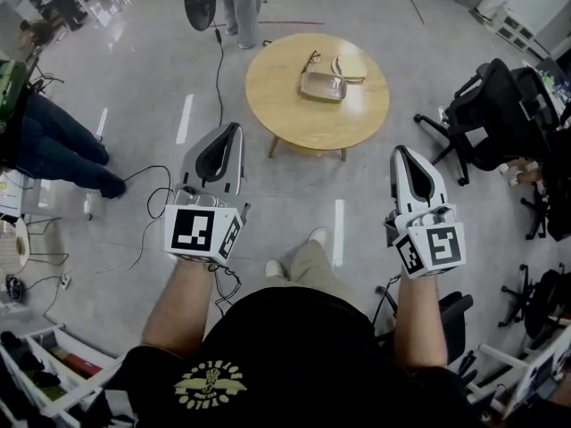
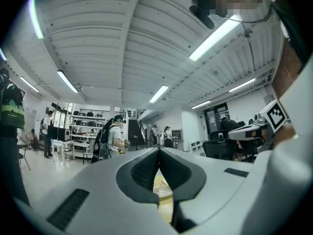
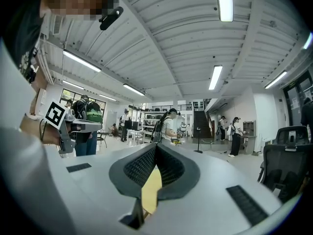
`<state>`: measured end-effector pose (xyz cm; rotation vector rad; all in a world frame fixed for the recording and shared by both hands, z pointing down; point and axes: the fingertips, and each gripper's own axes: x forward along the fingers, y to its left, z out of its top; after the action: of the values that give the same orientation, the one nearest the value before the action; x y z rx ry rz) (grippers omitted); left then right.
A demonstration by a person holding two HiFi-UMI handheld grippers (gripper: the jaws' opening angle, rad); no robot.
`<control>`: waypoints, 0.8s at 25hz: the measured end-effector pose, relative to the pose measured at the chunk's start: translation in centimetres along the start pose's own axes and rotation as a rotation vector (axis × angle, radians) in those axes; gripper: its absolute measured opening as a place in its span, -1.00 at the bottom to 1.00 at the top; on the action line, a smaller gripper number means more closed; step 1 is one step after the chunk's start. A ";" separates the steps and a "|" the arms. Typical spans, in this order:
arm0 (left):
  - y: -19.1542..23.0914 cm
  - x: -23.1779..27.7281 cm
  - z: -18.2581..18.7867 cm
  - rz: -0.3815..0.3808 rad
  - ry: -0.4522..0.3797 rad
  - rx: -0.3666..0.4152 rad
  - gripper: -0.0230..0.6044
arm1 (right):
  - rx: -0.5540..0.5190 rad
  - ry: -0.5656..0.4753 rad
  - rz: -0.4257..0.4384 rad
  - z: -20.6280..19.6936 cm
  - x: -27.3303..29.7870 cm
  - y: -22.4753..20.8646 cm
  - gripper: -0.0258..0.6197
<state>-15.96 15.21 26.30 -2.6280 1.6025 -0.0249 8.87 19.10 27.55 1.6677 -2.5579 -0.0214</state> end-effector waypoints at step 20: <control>-0.3 7.0 -1.1 0.021 0.013 -0.016 -0.87 | 0.000 0.019 0.026 -0.4 4.3 -5.5 -0.87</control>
<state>-12.57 9.11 27.26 -2.6283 1.6405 -0.0286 12.17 12.97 27.94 1.6269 -2.5653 -0.0043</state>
